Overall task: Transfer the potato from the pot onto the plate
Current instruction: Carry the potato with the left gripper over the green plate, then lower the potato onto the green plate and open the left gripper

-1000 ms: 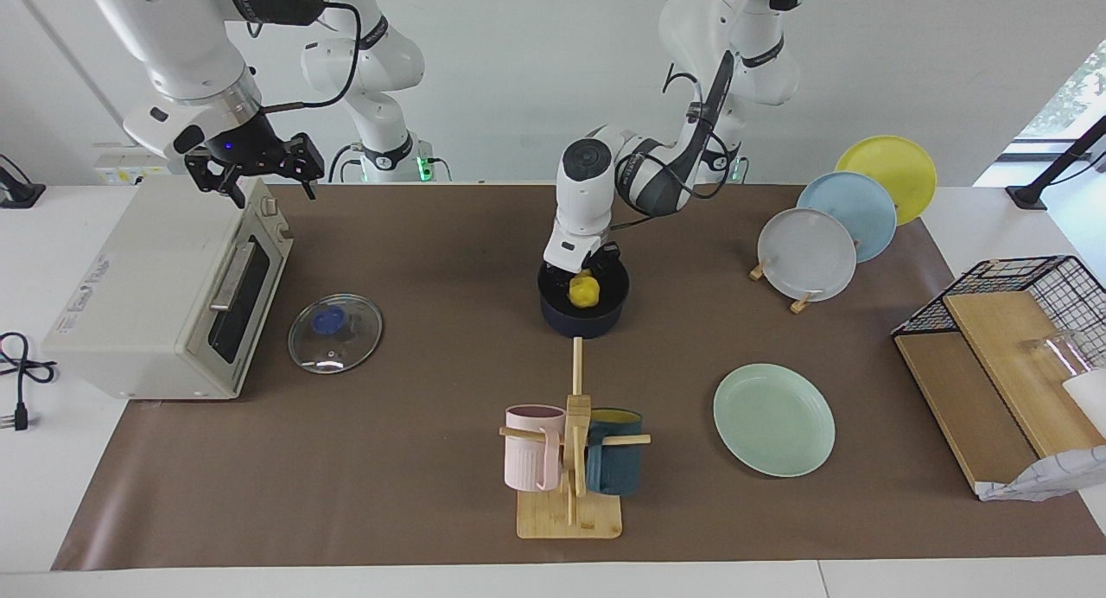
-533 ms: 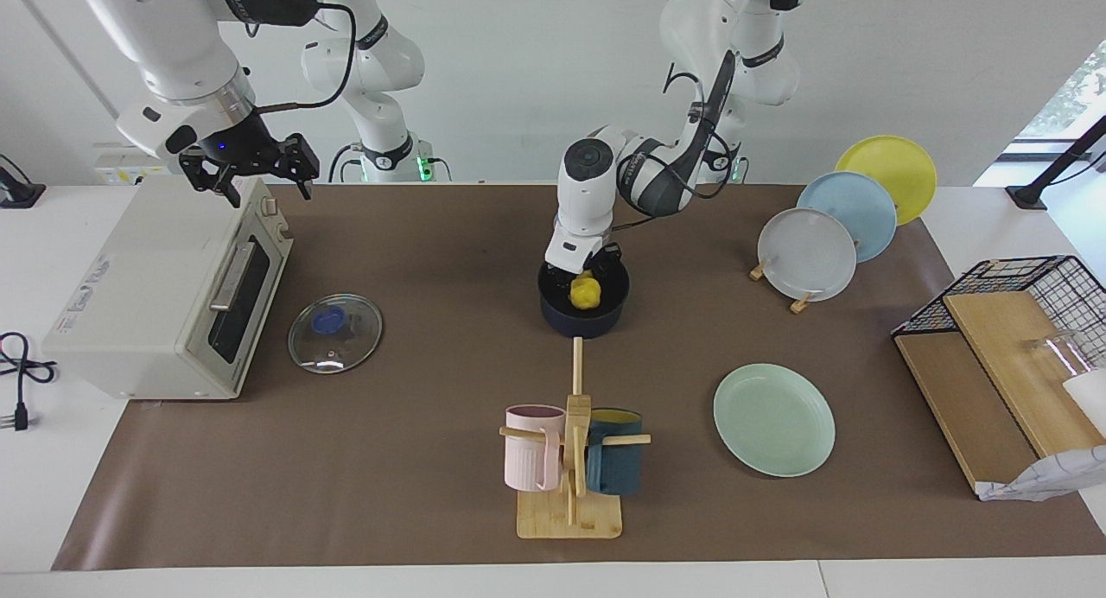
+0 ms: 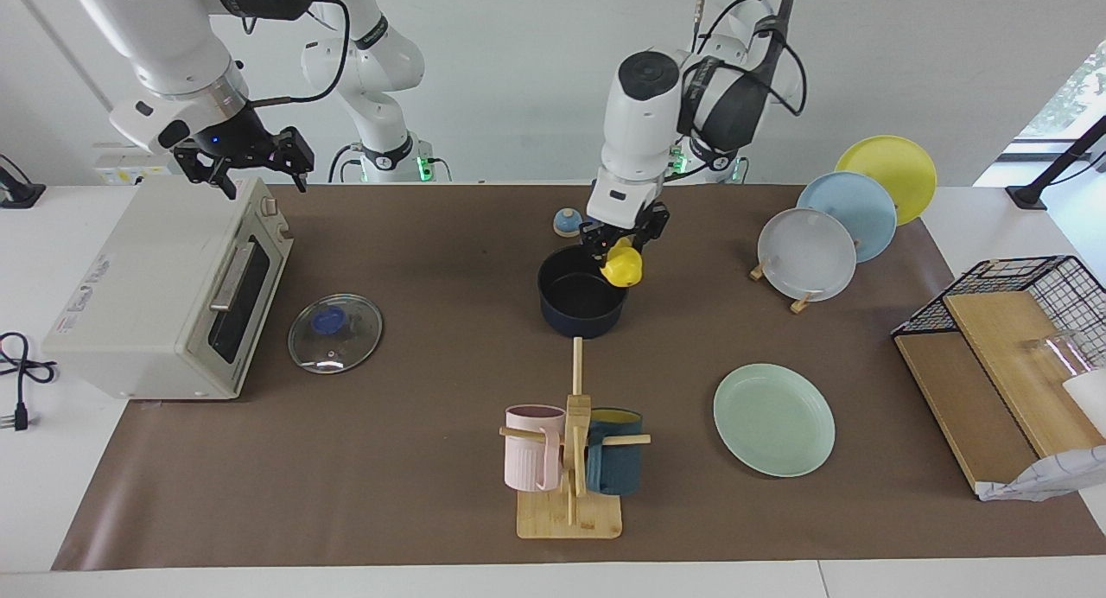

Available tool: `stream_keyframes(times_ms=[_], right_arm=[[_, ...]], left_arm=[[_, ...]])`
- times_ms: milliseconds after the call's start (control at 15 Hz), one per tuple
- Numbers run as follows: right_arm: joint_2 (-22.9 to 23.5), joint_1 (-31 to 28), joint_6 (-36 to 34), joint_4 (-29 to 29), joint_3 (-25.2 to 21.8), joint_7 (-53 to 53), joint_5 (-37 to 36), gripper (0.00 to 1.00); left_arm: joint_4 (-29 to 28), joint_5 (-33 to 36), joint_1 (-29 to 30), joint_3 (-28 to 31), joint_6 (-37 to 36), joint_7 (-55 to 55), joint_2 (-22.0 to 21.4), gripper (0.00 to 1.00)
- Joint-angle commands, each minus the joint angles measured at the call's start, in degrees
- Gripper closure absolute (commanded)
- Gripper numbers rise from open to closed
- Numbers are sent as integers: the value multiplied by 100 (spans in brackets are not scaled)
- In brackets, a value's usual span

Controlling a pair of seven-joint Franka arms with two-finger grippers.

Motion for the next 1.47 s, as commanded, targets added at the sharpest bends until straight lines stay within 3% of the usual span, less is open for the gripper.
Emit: stream_keyframes(times_ms=[0, 133, 400, 667, 1200, 1267, 1333, 1400], right_arm=[[8, -82, -27, 77, 13, 52, 141, 0], [-53, -64, 638, -219, -40, 96, 141, 0], [-44, -64, 642, -221, -40, 404, 141, 0], [-62, -56, 571, -248, -32, 404, 141, 0], [-79, -55, 562, -256, -40, 412, 141, 0], [-71, -56, 562, -256, -40, 412, 141, 0], [-71, -56, 562, -256, -40, 412, 141, 0], [-71, -56, 562, -256, -40, 412, 141, 0]], left_arm=[[199, -86, 818, -55, 230, 1241, 194, 100], [145, -95, 1372, -64, 696, 2051, 482, 100], [172, -33, 1830, -64, 1866, 2800, 1256, 100], [207, 106, 1910, -38, 2947, 3205, 1976, 100], [-162, 274, 1892, -29, 3116, 3354, 2074, 100], [-188, 265, 1901, -29, 3116, 3451, 2066, 97], [-206, 274, 1901, -29, 3107, 3487, 2057, 81], [-206, 265, 1901, -29, 3107, 3487, 2057, 72]])
